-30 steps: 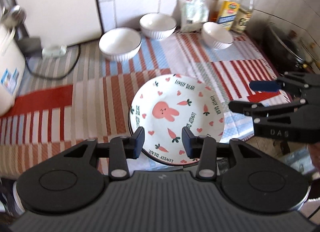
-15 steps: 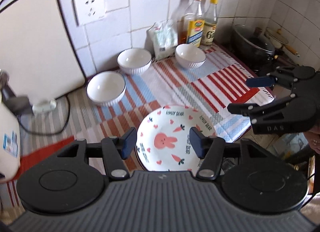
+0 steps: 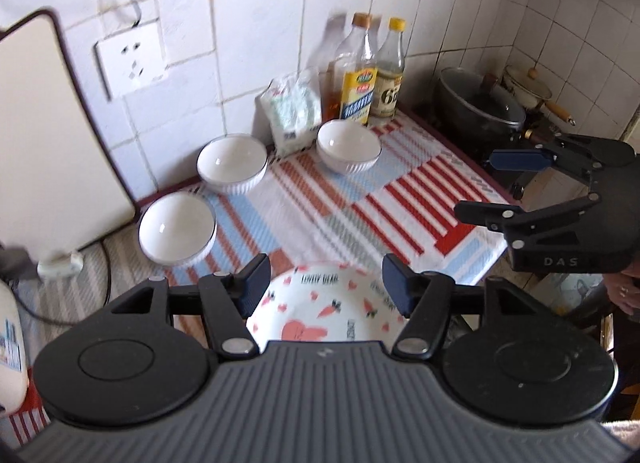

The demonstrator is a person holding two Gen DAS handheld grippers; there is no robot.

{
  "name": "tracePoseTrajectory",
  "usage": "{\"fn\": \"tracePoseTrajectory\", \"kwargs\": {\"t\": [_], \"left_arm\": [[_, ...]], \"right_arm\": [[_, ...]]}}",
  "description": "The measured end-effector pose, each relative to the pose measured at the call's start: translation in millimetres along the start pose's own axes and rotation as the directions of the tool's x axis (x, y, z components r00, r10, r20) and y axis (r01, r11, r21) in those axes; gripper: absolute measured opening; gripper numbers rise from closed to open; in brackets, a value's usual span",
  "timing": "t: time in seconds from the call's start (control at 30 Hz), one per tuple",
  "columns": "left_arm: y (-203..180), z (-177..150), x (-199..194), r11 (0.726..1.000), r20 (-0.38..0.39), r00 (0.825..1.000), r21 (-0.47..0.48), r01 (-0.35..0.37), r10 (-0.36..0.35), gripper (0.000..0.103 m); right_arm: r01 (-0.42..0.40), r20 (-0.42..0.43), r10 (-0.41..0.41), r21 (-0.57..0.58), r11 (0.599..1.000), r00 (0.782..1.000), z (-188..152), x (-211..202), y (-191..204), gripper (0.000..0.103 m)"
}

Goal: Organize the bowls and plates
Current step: 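Move both grippers to the rim of a white ribbed bowl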

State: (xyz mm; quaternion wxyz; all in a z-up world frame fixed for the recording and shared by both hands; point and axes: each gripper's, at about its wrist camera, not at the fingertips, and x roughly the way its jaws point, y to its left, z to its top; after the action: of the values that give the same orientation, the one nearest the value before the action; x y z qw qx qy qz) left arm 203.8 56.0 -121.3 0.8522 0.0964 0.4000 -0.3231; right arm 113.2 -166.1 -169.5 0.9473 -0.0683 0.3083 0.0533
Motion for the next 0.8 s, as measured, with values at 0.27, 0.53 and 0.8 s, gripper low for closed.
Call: {"fn": "tracePoseTrajectory", "kwargs": {"t": [0.27, 0.53, 0.8], "left_arm": [[-16, 43, 41, 1.000, 0.049, 0.999, -0.011, -0.021, 0.022, 0.064], [-15, 69, 109, 0.992, 0.065, 0.994, -0.094, -0.084, 0.090, 0.065], [-16, 84, 181, 0.992, 0.052, 0.998, -0.128, -0.017, 0.024, 0.064]], "right_arm": [[-0.039, 0.014, 0.037, 0.109, 0.993, 0.999, 7, 13, -61, 0.073], [-0.087, -0.012, 0.093, 0.238, 0.967, 0.996, 6, 66, -118, 0.073], [-0.114, -0.002, 0.117, 0.216, 0.970, 0.993, 6, 128, -144, 0.073]]}}
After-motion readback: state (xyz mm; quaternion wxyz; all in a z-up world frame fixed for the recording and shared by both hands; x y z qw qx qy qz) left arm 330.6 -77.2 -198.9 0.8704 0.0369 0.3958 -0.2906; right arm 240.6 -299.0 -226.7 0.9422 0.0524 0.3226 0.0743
